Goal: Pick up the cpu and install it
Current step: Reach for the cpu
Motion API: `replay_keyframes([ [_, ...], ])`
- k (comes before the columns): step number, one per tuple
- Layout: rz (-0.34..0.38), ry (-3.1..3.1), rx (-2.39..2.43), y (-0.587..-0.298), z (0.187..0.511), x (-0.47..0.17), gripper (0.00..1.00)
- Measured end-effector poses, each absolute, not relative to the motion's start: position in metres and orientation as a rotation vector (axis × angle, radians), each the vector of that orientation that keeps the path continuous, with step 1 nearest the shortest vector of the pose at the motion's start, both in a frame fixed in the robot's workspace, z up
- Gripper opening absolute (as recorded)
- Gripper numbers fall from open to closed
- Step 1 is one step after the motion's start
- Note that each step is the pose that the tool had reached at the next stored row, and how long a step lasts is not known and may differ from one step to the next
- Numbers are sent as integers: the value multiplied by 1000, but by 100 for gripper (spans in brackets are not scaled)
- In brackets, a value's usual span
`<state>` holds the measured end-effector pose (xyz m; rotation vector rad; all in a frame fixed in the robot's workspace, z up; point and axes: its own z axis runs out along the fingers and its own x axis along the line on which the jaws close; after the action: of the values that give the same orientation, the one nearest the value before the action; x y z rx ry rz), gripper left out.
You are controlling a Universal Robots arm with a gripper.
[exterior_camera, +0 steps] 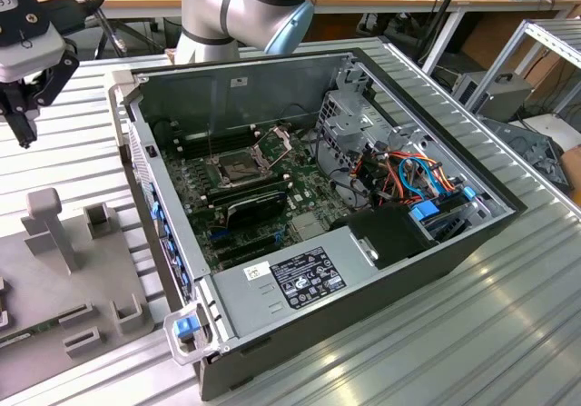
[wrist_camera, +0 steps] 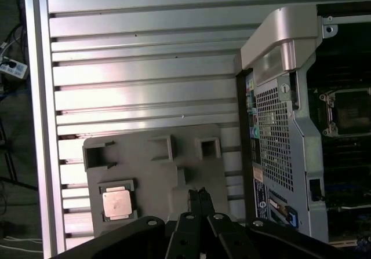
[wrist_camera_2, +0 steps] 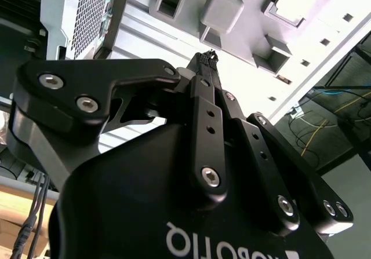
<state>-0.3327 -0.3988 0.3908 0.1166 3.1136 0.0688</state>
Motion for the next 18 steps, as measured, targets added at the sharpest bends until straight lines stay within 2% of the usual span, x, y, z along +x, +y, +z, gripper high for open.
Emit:
replay_keyframes([
  [18, 69, 3114, 117, -399, 390, -343, 11],
])
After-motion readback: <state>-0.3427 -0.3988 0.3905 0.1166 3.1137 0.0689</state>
